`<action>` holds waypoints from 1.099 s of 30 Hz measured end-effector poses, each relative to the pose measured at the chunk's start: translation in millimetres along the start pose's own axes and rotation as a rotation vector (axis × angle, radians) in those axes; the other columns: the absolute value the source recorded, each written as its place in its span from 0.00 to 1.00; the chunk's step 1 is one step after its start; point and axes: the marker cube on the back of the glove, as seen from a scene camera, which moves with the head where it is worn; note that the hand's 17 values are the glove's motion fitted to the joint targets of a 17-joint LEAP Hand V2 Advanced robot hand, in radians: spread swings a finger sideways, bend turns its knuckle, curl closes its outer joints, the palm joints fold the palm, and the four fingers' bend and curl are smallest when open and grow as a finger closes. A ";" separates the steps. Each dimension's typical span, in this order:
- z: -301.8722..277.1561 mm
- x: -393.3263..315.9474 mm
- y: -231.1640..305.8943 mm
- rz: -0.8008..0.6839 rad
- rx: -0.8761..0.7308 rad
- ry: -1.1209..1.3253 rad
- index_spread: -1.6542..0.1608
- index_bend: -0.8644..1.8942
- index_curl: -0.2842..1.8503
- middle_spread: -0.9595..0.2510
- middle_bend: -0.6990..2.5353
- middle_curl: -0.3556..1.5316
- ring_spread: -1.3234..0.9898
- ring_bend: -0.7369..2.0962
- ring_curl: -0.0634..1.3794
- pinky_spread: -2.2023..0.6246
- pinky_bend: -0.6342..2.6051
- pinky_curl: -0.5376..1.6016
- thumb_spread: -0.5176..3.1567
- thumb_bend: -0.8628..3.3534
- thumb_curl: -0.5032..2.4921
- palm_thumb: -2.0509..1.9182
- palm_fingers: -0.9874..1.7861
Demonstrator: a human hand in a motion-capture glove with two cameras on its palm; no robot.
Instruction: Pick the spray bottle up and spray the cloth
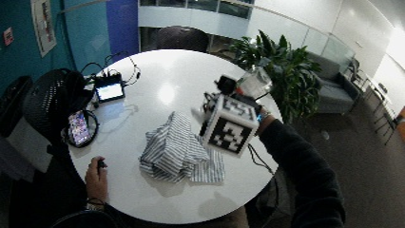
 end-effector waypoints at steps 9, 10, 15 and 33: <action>-9.9 -46.9 -13.3 -0.142 0.019 -0.002 0.75 0.40 0.36 0.63 0.41 0.51 0.50 0.55 0.41 0.69 0.39 0.48 0.49 0.20 0.30 0.73 0.84; -10.1 -49.6 -13.4 -0.147 0.020 -0.004 0.75 0.40 0.37 0.63 0.41 0.51 0.50 0.55 0.41 0.69 0.39 0.48 0.49 0.20 0.30 0.73 0.84; -10.4 -54.5 -13.4 -0.152 0.022 -0.019 0.75 0.40 0.37 0.63 0.41 0.51 0.50 0.55 0.41 0.69 0.39 0.48 0.49 0.20 0.31 0.72 0.84; -82.0 58.4 -119.9 0.320 0.361 -0.391 0.75 0.39 0.38 0.63 0.40 0.52 0.50 0.55 0.40 0.69 0.39 0.48 0.49 0.20 0.31 0.72 0.83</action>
